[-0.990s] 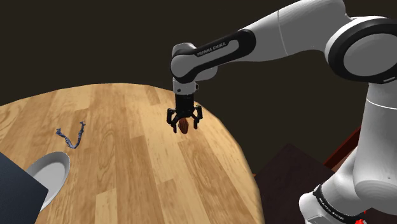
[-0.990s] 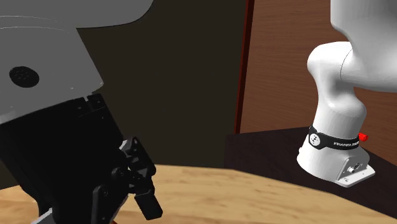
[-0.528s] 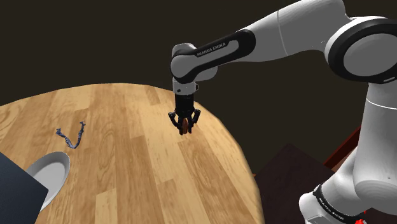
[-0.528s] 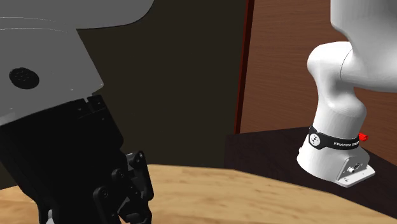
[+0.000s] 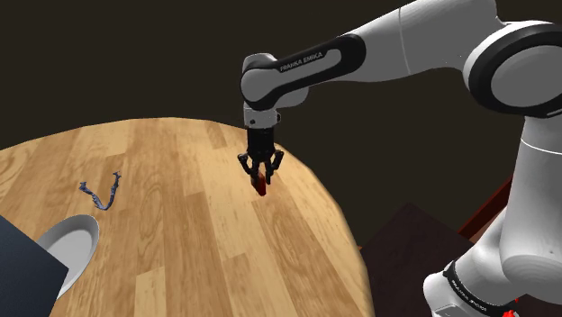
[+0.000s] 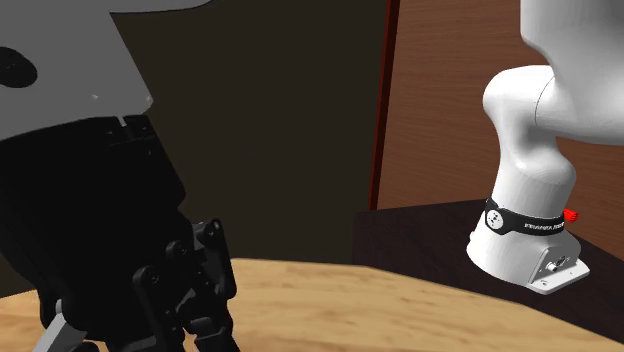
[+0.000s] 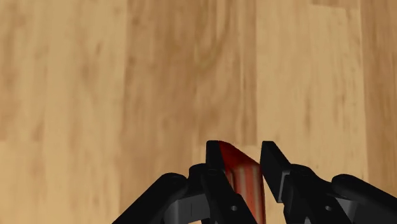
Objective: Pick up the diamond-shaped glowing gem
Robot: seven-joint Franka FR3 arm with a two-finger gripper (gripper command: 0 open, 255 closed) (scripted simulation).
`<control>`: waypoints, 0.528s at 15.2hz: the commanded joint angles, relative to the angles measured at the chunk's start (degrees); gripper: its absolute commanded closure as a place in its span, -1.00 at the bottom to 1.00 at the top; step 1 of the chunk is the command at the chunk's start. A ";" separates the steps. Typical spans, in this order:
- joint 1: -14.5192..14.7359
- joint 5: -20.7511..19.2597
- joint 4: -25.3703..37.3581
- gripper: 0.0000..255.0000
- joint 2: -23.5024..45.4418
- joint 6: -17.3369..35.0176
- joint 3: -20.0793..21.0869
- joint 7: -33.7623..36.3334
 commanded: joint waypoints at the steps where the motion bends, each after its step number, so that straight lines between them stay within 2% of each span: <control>1: -0.14 0.09 0.56 1.00 -0.90 -1.44 0.03 0.27; 8: -0.34 0.19 3.57 1.00 -2.60 -5.99 0.14 1.36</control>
